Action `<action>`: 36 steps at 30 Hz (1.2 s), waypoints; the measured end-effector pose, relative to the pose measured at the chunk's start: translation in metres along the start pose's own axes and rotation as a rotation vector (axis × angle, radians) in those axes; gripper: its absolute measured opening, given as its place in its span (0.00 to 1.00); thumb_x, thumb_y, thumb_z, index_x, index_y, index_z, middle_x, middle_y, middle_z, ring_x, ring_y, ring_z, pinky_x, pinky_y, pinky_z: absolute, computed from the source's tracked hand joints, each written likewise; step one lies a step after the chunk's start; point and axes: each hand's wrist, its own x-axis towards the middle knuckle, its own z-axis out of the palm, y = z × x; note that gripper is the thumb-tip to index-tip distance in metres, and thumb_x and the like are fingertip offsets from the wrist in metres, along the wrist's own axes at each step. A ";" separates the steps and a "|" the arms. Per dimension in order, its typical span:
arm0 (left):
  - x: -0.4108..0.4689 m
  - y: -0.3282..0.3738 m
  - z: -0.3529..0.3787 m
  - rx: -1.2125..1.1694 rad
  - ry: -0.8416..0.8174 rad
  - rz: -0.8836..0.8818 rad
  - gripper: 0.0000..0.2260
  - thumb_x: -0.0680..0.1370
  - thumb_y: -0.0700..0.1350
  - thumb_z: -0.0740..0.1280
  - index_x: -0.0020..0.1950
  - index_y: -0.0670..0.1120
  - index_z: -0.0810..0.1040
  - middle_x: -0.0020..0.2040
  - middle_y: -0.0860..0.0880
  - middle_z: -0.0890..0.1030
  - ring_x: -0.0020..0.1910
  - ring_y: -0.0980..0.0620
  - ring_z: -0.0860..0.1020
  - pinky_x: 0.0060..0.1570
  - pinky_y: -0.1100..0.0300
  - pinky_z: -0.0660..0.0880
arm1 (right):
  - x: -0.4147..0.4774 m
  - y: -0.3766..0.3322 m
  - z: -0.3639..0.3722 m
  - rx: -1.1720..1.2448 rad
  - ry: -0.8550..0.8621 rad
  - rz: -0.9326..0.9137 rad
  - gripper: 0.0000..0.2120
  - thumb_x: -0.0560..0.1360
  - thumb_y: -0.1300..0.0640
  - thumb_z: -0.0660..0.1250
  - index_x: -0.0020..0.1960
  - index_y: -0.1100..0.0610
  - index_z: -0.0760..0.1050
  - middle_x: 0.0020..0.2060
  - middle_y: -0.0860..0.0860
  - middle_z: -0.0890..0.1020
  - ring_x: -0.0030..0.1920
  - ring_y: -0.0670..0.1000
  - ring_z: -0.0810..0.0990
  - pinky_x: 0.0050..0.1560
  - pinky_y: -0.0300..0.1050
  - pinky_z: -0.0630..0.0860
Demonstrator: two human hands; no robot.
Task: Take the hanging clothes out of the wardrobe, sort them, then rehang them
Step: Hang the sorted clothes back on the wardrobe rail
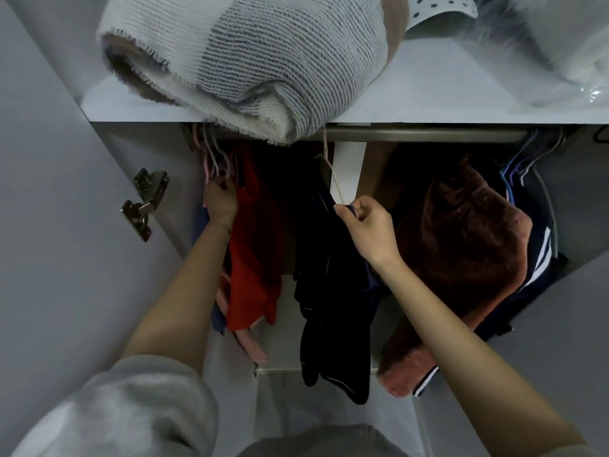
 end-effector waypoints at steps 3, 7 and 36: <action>0.000 0.000 -0.005 0.020 -0.017 0.014 0.13 0.83 0.36 0.57 0.61 0.31 0.77 0.59 0.34 0.79 0.54 0.44 0.77 0.51 0.62 0.70 | 0.004 0.000 0.011 0.015 -0.017 -0.004 0.22 0.76 0.55 0.70 0.31 0.52 0.60 0.24 0.44 0.64 0.25 0.42 0.66 0.30 0.31 0.65; -0.023 0.003 -0.012 0.066 0.020 0.185 0.16 0.81 0.38 0.60 0.69 0.36 0.72 0.66 0.38 0.76 0.65 0.44 0.74 0.67 0.55 0.69 | 0.008 -0.001 0.029 0.029 -0.043 -0.003 0.21 0.77 0.54 0.70 0.32 0.51 0.61 0.23 0.41 0.67 0.25 0.41 0.67 0.29 0.31 0.65; -0.121 -0.028 -0.064 0.353 0.024 0.342 0.17 0.82 0.41 0.59 0.69 0.39 0.72 0.64 0.41 0.77 0.62 0.43 0.75 0.63 0.46 0.71 | -0.005 0.005 0.148 0.083 -0.344 0.013 0.07 0.82 0.53 0.62 0.45 0.52 0.71 0.34 0.46 0.76 0.33 0.37 0.76 0.36 0.30 0.72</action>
